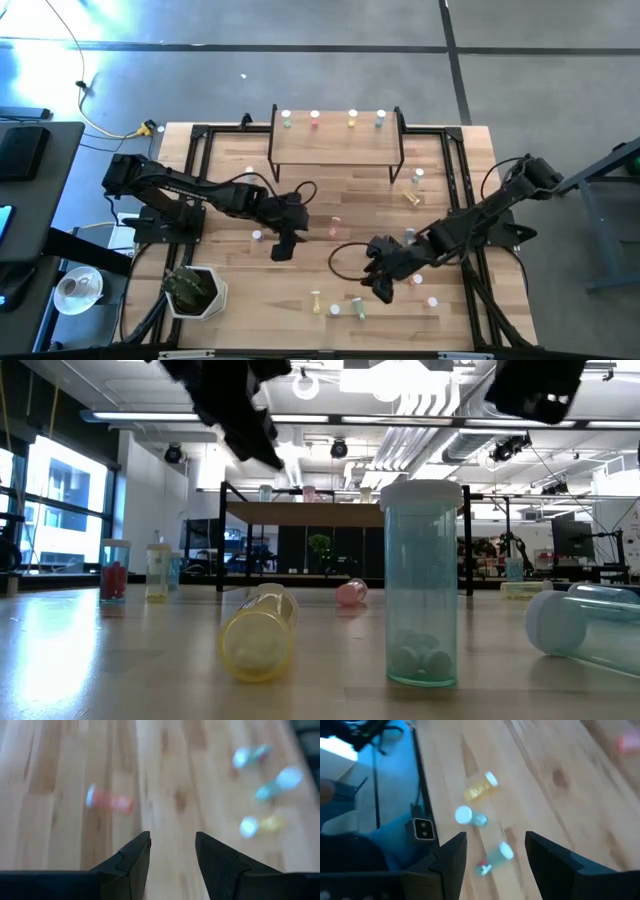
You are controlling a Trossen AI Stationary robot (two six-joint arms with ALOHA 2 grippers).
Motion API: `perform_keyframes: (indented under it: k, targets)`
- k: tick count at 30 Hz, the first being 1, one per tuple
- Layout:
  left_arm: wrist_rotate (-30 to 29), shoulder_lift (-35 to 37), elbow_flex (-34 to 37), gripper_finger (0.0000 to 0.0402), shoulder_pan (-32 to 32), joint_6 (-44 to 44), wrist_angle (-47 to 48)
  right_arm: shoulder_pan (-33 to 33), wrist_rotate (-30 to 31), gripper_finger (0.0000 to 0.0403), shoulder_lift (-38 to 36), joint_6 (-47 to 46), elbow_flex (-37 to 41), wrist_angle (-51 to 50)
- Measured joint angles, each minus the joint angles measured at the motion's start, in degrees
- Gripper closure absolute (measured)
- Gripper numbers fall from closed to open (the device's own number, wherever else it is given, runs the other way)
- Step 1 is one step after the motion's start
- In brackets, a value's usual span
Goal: Pick and place medicine bottles onto shelf by color
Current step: Put the green pill bottle on the shelf
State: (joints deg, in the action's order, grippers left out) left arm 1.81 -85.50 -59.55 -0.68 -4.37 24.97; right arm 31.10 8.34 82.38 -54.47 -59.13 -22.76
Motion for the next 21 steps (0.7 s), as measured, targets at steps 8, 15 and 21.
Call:
perform_keyframes:
  k: [8,15,21]
  targets:
    - [-3.16,1.94,-0.06,0.0252,-0.67,-1.01,2.39,2.61,-3.57,0.0210,8.77,-15.46,-3.78,-1.91]
    - [-4.01,3.77,-0.06,0.0252,-0.67,-1.61,2.43,3.86,-8.08,0.0210,17.25,-18.93,-12.48,-5.45]
    - [-4.01,4.36,-0.06,0.0252,-0.67,-1.67,2.61,4.27,-8.06,0.0210,23.55,-21.36,-22.95,-21.24]
